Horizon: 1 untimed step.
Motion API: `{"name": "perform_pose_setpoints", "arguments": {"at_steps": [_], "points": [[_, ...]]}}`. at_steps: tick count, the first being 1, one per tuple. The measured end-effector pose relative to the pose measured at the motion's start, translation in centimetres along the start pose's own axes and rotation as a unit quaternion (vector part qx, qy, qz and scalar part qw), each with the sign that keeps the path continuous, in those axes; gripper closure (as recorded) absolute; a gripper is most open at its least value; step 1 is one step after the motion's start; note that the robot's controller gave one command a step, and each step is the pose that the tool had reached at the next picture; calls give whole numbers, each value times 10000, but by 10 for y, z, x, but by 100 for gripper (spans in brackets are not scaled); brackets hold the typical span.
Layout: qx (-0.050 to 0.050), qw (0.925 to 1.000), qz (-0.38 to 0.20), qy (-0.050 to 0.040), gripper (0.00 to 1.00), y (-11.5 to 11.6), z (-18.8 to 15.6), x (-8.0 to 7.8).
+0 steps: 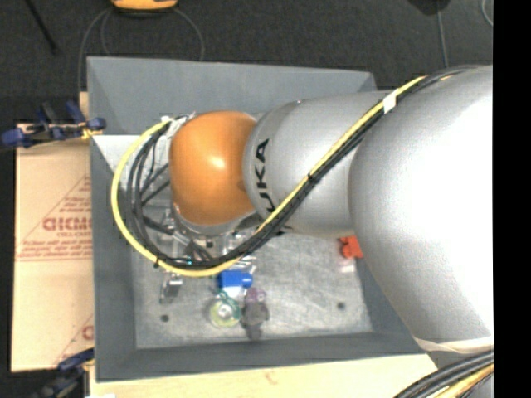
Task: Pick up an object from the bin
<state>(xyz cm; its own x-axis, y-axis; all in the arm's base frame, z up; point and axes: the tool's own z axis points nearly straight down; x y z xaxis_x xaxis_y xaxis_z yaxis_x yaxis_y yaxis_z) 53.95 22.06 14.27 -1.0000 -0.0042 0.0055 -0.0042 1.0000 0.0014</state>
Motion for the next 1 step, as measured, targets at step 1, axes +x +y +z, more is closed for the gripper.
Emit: {"name": "perform_pose_setpoints", "arguments": {"at_steps": [1], "points": [[1, 9998, 180, -68, 0, -59, -58, -5]]}}
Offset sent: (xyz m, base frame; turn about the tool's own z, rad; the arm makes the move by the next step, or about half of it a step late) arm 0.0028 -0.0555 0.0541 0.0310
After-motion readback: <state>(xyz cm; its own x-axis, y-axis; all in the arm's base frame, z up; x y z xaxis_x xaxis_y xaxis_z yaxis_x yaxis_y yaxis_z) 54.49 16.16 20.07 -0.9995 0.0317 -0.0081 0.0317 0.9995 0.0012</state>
